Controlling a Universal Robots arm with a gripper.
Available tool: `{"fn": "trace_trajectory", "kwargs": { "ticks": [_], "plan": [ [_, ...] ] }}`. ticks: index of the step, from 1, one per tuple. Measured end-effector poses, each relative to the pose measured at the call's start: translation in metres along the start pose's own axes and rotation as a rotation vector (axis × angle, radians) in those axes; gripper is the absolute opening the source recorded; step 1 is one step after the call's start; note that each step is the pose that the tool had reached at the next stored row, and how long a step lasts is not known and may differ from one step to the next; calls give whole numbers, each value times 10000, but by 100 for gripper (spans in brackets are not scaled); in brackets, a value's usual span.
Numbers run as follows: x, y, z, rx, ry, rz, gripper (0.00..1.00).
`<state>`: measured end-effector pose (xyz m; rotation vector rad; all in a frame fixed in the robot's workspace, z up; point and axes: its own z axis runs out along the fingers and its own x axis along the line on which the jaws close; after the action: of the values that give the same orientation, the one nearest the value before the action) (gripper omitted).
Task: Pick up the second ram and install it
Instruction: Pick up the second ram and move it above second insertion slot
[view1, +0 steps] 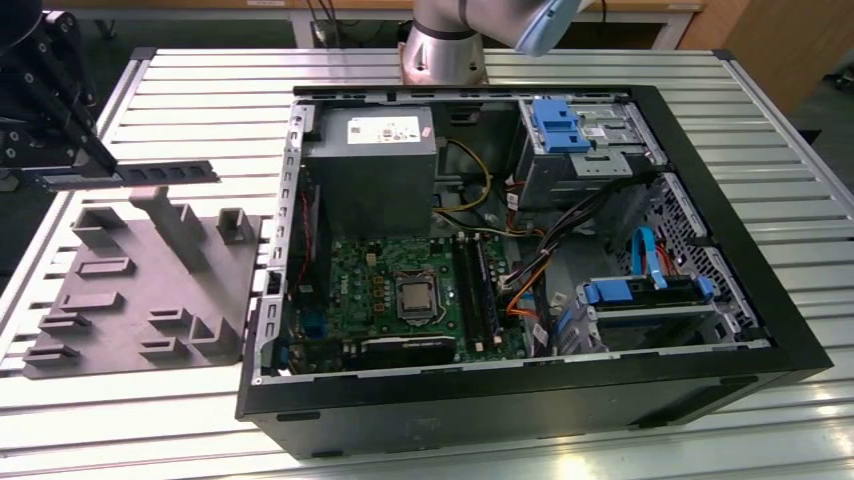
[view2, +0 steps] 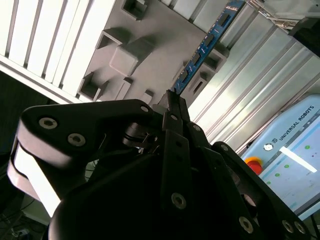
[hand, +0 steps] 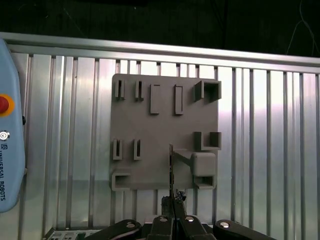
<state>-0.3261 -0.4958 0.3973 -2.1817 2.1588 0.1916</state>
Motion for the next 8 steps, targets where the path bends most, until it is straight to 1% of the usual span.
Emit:
{"fn": "trace_trajectory", "kwargs": {
  "ticks": [8],
  "plan": [
    [-5, -66, -2, 0, 0, -1, 11]
  ]
}}
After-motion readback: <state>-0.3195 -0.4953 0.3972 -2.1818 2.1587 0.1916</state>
